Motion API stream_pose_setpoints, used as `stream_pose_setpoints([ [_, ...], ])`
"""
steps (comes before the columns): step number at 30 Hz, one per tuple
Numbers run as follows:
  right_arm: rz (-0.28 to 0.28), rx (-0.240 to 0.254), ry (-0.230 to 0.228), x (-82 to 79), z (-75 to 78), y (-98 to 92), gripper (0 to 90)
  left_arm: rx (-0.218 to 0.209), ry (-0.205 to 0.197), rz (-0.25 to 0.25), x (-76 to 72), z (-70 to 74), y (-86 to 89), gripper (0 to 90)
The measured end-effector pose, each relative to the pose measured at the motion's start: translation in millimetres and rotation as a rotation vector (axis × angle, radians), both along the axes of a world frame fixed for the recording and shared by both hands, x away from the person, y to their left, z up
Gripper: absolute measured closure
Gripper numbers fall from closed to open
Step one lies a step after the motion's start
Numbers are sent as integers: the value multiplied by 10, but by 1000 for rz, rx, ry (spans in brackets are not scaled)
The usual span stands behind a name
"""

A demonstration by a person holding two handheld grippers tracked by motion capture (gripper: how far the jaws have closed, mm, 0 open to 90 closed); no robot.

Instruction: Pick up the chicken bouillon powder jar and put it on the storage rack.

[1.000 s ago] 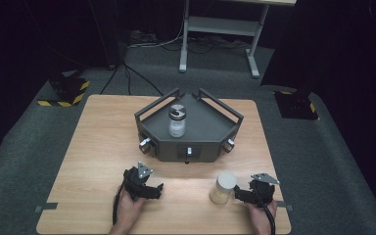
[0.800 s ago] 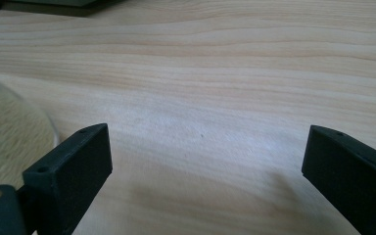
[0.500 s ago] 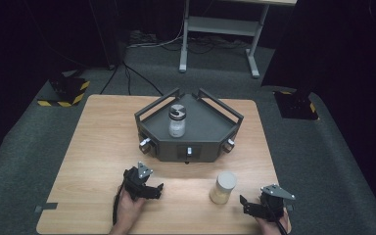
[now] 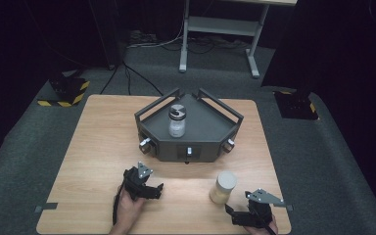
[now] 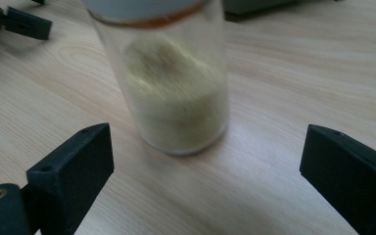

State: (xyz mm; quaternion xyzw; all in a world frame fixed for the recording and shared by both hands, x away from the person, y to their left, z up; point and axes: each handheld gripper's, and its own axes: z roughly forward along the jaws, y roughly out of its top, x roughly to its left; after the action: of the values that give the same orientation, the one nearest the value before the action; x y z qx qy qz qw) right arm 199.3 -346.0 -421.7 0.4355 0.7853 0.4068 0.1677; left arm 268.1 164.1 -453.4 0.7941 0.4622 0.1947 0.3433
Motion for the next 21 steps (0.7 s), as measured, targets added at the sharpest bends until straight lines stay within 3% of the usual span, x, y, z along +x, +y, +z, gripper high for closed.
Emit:
stream_pose_setpoints([
  [6, 34, 45, -48, 101, 41, 111, 66, 0, 0, 0, 0, 0, 0, 3],
  [13, 39, 59, -91, 193, 62, 253, 104, 0, 0, 0, 0, 0, 1, 3],
  [21, 40, 66, -124, 189, 52, 296, 180, 0, 0, 0, 0, 0, 2, 3],
])
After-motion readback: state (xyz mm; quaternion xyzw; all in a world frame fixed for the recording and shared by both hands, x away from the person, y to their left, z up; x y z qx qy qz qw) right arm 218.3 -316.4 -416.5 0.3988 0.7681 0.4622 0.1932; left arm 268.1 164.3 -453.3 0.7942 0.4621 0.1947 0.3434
